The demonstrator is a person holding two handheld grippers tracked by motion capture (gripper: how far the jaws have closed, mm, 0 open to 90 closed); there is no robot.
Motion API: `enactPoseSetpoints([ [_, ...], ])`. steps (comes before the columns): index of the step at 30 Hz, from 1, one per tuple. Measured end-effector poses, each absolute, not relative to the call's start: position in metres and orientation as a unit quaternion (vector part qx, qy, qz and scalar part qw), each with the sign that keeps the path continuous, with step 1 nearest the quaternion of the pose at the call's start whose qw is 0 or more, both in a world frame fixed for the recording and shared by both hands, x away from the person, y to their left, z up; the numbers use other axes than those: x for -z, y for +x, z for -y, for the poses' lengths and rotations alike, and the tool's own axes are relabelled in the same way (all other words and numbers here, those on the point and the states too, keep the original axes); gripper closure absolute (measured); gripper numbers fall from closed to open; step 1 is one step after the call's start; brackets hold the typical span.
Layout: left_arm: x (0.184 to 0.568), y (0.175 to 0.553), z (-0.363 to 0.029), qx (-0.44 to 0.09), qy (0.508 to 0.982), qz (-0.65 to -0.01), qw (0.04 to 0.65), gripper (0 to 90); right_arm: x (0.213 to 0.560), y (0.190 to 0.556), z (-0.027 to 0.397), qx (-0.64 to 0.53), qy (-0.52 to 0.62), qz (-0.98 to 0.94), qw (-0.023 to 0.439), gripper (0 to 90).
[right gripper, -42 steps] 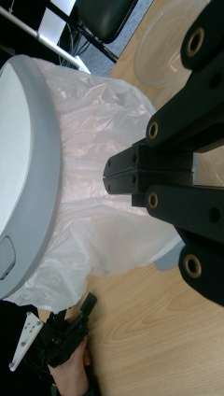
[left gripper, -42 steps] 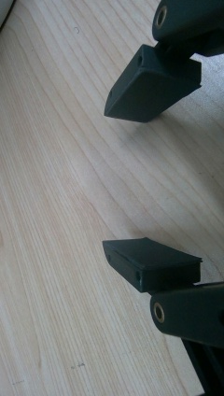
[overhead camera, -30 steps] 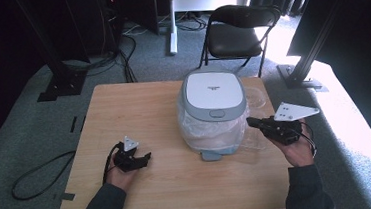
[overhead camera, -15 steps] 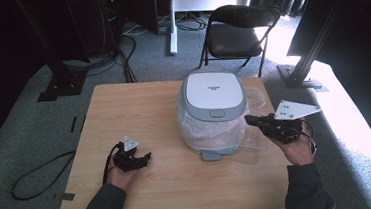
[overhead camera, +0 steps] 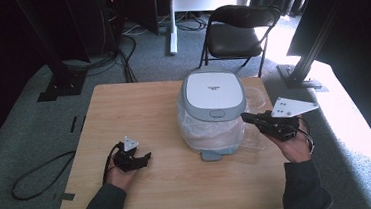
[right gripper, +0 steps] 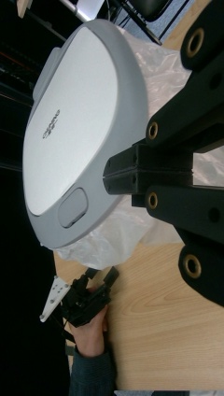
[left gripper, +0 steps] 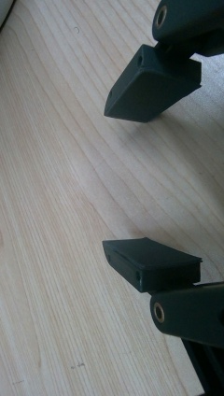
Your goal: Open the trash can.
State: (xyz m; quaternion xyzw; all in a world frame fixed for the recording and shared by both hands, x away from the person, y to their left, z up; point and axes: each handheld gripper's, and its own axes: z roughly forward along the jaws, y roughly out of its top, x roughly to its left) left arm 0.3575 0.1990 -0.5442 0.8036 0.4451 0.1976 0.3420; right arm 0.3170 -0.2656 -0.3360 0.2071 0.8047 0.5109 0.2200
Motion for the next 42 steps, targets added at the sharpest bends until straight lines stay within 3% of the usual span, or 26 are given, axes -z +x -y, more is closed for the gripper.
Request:
enactPoseSetpoints([
  [24,0.544,0.358,-0.199,-0.197,0.805,-0.444,0.341,30.7,0.335,0.34,0.224,-0.519,0.187,-0.809,0.204,89.9],
  [42,0.544,0.357,-0.199,-0.196,0.805,-0.444,0.341,30.6,0.337,0.345,0.221,-0.526,0.183,-0.808,0.194,90.0],
])
